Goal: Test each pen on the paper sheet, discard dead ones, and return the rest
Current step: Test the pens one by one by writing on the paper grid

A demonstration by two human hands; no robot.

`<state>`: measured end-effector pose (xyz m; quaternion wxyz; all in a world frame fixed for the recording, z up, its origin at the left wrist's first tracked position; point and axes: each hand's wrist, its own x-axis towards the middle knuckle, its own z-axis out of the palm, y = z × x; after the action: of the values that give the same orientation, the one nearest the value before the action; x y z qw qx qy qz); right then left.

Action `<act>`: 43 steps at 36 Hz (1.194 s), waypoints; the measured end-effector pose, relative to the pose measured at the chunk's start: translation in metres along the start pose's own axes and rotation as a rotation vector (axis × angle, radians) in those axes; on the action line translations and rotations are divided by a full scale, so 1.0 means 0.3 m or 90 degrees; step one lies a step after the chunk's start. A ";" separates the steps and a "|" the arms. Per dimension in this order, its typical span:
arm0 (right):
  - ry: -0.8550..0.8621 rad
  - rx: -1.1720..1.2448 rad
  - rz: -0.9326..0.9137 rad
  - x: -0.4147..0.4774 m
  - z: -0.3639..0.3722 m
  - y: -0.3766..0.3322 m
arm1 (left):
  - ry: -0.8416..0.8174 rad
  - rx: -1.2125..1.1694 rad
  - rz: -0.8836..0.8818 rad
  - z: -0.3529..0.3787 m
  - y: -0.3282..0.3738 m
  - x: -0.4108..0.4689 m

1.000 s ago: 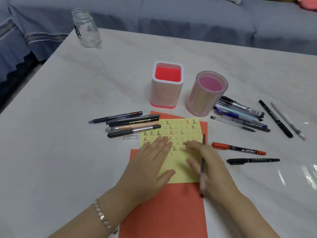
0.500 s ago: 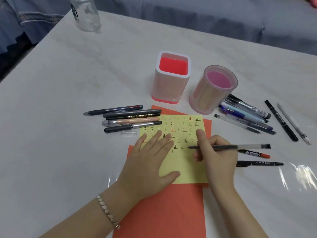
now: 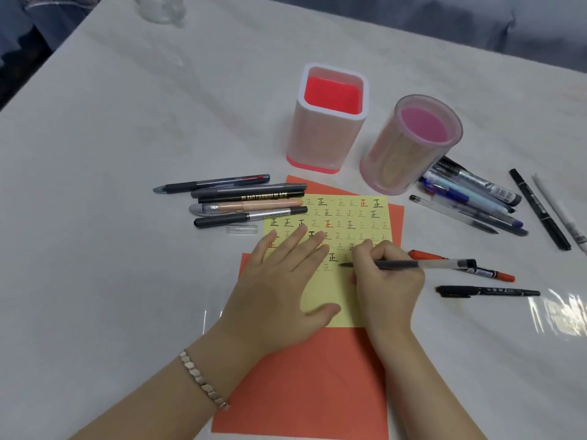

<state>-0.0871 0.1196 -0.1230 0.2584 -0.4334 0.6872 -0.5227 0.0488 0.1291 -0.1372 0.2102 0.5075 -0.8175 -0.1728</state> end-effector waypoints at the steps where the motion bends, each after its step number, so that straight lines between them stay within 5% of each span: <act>1: -0.003 -0.001 0.001 0.000 0.001 0.000 | 0.000 -0.001 -0.001 0.000 0.000 0.000; 43: 0.006 -0.026 0.007 0.007 0.000 0.002 | 0.006 0.008 0.001 0.002 -0.003 0.000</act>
<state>-0.0882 0.1178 -0.1233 0.2491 -0.4325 0.7011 -0.5093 0.0492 0.1287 -0.1382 0.2110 0.5092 -0.8179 -0.1652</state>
